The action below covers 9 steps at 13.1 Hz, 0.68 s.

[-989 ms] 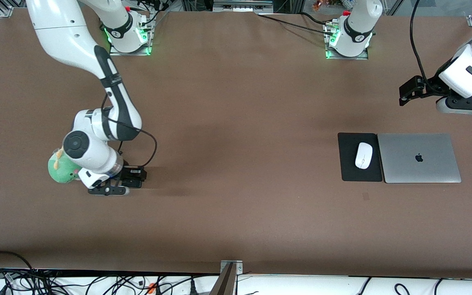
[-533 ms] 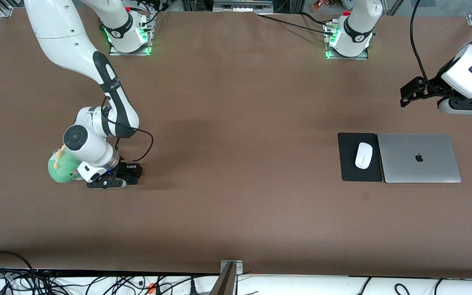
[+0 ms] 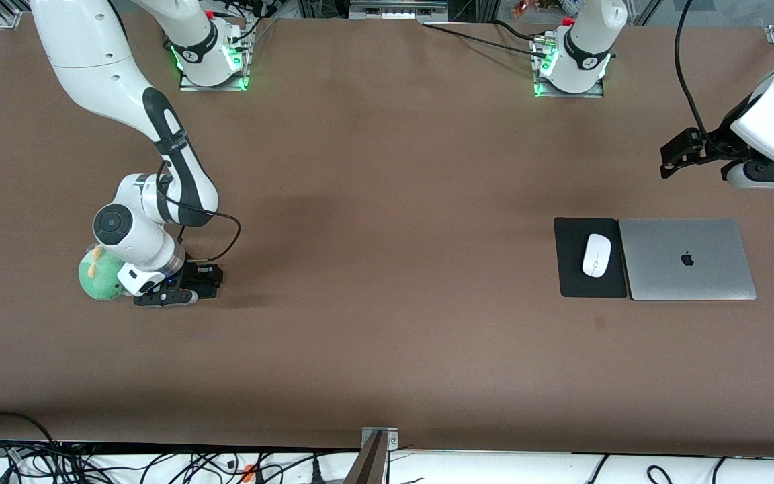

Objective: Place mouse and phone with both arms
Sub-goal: 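Carry the black phone with the right gripper beside the green plush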

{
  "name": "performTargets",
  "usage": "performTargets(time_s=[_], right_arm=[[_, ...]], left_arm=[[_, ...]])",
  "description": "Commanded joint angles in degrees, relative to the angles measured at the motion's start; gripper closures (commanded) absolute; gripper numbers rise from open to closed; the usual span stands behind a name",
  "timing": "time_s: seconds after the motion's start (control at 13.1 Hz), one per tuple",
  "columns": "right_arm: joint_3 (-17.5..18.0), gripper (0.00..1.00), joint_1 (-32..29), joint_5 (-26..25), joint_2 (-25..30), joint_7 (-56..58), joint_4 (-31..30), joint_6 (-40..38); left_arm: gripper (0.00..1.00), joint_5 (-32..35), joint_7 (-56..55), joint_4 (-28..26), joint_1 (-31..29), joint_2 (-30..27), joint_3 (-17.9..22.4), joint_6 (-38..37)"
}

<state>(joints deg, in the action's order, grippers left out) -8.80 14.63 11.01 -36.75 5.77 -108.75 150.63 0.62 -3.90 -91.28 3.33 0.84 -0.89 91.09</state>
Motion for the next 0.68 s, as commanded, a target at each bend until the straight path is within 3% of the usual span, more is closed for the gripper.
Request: performTargets(time_s=[0.0, 0.15, 0.38, 0.61], right_arm=[[1.0, 0.00, -0.9, 1.5, 2.3, 0.3, -1.0, 0.4], [1.2, 0.00, -0.9, 1.7, 3.5, -0.1, 0.0, -1.5], [0.7, 0.00, -1.2, 3.8, 5.1, -0.1, 6.0, -10.8], [0.6, 0.00, -3.4, 4.9, 9.6, 0.2, 8.7, -16.6]], left_arm=[[0.00, 0.8, -0.4, 1.7, -0.3, 1.0, 0.0, -0.3], [0.00, 0.9, -0.3, 1.7, -0.3, 1.0, 0.0, -0.5], [0.00, 0.9, -0.3, 1.7, -0.3, 1.0, 0.0, -0.6], [0.00, 0.9, -0.3, 1.7, -0.3, 1.0, 0.0, -0.6]])
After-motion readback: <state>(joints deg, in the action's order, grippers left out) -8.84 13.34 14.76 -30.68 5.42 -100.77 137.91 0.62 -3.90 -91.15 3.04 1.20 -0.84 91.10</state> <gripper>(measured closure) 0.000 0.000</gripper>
